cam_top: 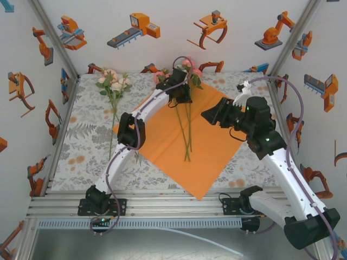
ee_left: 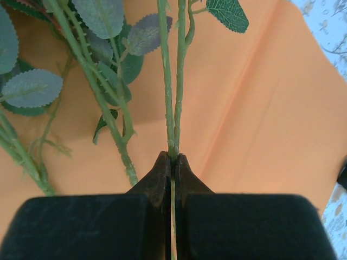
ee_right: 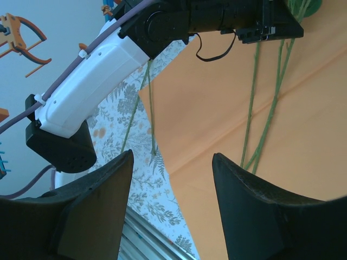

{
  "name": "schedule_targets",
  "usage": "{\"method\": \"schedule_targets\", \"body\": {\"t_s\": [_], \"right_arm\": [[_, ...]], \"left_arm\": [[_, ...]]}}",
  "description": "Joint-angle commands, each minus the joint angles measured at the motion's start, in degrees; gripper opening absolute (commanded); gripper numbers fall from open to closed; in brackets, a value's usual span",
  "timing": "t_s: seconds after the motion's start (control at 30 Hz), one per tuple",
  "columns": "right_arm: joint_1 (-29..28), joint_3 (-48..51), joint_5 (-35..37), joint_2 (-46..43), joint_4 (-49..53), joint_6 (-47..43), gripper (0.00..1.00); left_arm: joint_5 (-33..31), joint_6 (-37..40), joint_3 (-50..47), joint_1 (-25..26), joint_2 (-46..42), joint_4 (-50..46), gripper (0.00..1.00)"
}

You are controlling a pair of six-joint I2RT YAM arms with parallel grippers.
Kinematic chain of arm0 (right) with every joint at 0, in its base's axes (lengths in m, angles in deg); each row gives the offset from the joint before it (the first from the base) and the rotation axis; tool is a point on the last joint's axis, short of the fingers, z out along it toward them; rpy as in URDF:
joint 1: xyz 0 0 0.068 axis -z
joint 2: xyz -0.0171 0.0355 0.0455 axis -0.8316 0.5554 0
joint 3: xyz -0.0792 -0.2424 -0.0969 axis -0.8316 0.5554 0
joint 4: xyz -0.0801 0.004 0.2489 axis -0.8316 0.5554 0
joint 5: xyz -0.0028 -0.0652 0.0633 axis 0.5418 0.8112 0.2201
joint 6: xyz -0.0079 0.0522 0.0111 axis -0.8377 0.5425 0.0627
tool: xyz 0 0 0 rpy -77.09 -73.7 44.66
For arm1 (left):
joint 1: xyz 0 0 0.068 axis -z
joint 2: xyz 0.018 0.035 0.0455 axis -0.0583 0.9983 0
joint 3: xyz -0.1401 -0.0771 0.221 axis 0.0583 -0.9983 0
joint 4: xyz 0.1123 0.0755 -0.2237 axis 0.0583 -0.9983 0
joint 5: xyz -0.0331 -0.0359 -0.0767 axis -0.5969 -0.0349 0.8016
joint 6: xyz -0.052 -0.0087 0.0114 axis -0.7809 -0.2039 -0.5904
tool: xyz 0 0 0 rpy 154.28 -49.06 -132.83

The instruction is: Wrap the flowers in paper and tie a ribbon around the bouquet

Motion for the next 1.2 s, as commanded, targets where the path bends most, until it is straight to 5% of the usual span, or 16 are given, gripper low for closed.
{"method": "schedule_targets", "body": {"t_s": [0.0, 0.47, 0.67, 0.87, 1.17], "right_arm": [[-0.3, 0.1, 0.7, 0.0, 0.3, -0.7, 0.55], [-0.3, 0.4, 1.5, 0.8, -1.6, -0.1, 0.56], [-0.4, 1.3, 1.0, 2.2, -4.4, 1.4, 0.55], [-1.8, -0.7, 1.9, 4.9, -4.0, 0.1, 0.55], [-3.4, -3.2, 1.5, 10.4, -6.6, 0.7, 0.55]], "left_arm": [[1.5, 3.6, 2.4, -0.7, 1.1, -2.6, 0.11], [-0.5, 5.2, 0.6, -3.4, -12.6, -4.1, 0.27], [-7.2, 7.7, -18.7, -9.7, -31.5, -2.7, 0.27], [-12.0, 4.3, -47.1, -23.6, -48.1, 3.4, 0.28], [-15.9, 10.7, -57.3, -34.5, -47.4, 3.5, 0.31]]}}
